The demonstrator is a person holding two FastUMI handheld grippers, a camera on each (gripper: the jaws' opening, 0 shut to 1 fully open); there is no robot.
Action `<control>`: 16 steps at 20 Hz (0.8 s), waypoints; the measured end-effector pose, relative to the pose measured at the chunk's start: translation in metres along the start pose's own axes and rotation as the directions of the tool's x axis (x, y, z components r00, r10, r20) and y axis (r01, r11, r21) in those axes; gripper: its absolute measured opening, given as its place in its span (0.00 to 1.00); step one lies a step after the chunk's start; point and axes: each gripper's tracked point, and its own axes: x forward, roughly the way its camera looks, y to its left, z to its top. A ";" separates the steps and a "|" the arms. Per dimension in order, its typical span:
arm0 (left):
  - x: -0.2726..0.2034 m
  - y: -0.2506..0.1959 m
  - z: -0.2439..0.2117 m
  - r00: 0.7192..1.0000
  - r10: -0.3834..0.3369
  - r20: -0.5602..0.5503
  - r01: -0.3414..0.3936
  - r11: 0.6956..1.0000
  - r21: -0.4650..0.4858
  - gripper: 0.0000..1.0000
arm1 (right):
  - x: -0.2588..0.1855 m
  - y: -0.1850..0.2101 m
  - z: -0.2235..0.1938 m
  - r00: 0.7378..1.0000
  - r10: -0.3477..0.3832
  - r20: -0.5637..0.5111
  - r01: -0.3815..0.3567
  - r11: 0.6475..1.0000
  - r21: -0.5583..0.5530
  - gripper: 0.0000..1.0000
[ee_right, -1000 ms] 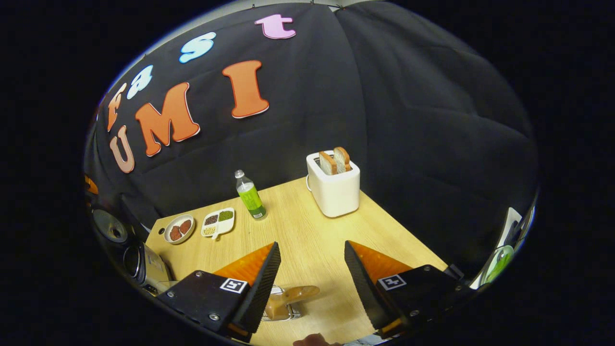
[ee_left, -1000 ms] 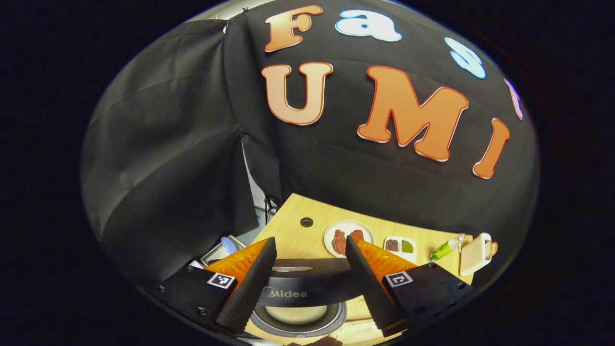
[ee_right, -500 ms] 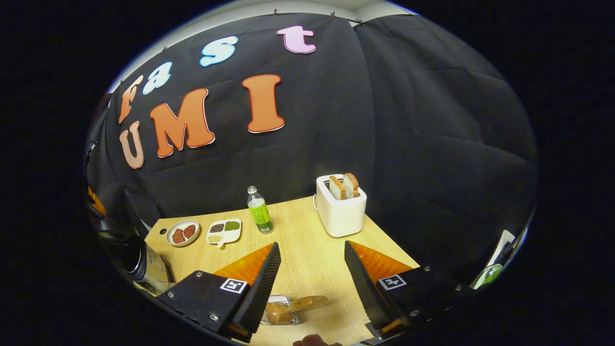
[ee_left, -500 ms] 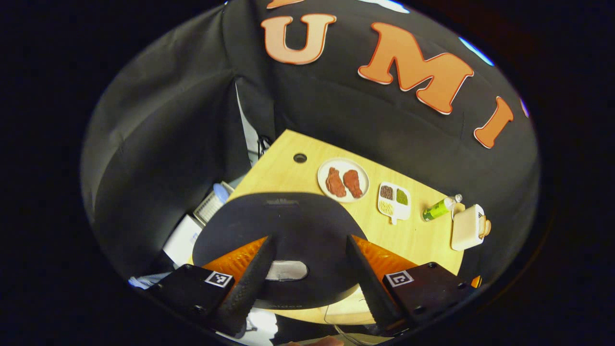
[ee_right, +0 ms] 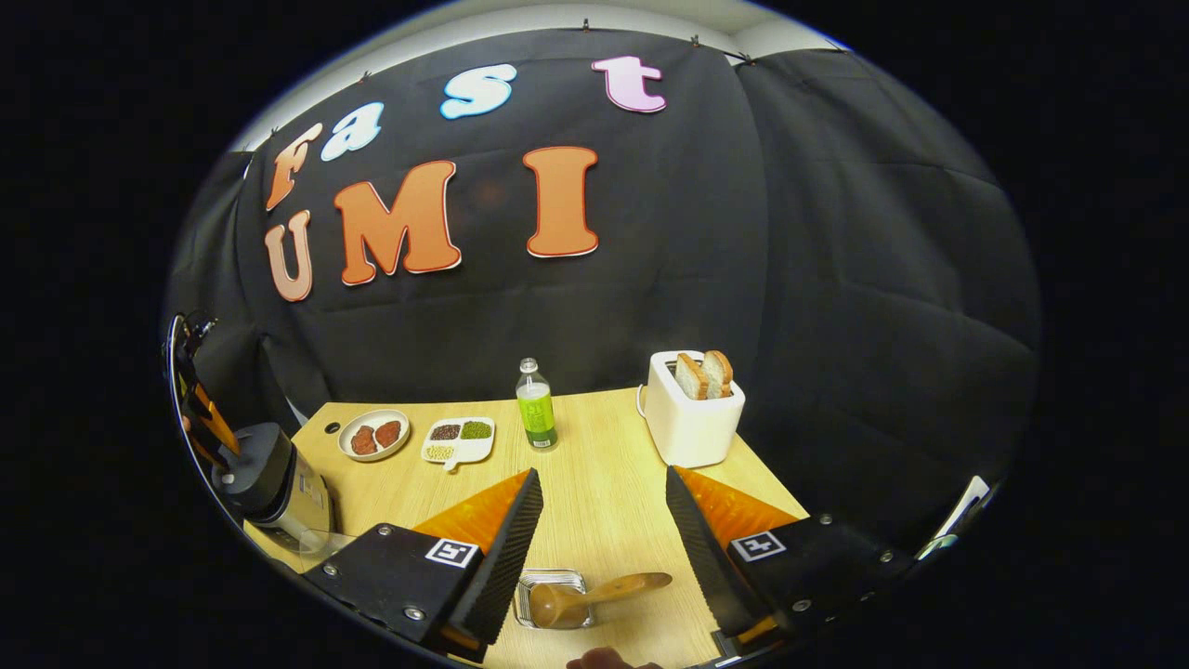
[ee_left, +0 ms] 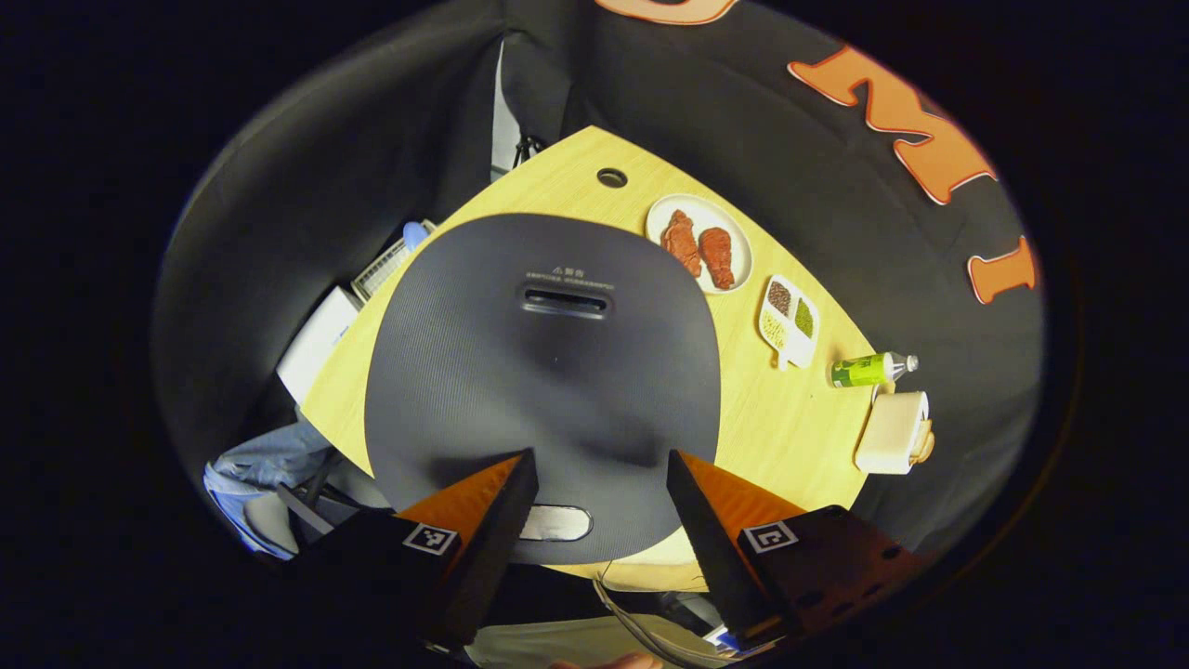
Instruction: Close the left gripper, press the button to open the rice cooker; take a wooden spoon from the chopstick holder with the right hand, scoop a spoonful of rice and pour it into the rice cooker, then put the wooden spoon back into the chopstick holder.
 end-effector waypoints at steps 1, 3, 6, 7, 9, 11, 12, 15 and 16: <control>0.002 -0.002 0.004 1.000 -0.001 0.008 0.001 1.000 -0.004 0.92 | 0.000 0.002 0.000 1.000 0.003 0.000 -0.003 1.000 -0.005 0.84; 0.004 0.000 0.001 1.000 0.011 -0.005 -0.011 1.000 0.007 0.90 | 0.000 0.006 0.000 1.000 0.005 -0.001 -0.005 1.000 -0.016 0.84; 0.002 0.002 -0.001 0.998 0.065 -0.007 -0.065 0.996 0.058 0.90 | 0.002 0.013 0.003 1.000 0.011 -0.002 -0.011 1.000 -0.021 0.84; 0.007 0.004 -0.004 0.995 0.101 -0.002 -0.100 0.992 0.082 0.90 | 0.003 0.015 0.006 1.000 0.014 0.000 -0.014 1.000 -0.021 0.84; 0.009 0.001 -0.007 0.984 0.171 0.053 -0.178 0.966 0.186 0.91 | 0.005 0.021 0.014 1.000 0.021 0.019 -0.020 1.000 -0.021 0.84; 0.009 -0.012 0.002 0.972 0.162 0.169 -0.200 0.951 0.238 0.92 | 0.007 0.030 0.022 0.999 0.033 0.041 -0.032 0.999 -0.019 0.84; 0.008 -0.014 0.001 0.969 0.155 0.193 -0.199 0.952 0.233 0.94 | 0.009 0.035 0.026 0.998 0.040 0.050 -0.039 0.999 -0.016 0.84; 0.005 -0.010 0.000 0.954 0.124 0.275 -0.193 0.950 0.244 0.99 | 0.010 0.053 0.033 0.995 0.072 0.068 -0.071 0.997 -0.017 0.84; 0.004 -0.012 0.003 0.941 0.099 0.323 -0.192 0.943 0.273 0.96 | 0.011 0.059 0.036 0.994 0.083 0.075 -0.081 0.996 -0.024 0.84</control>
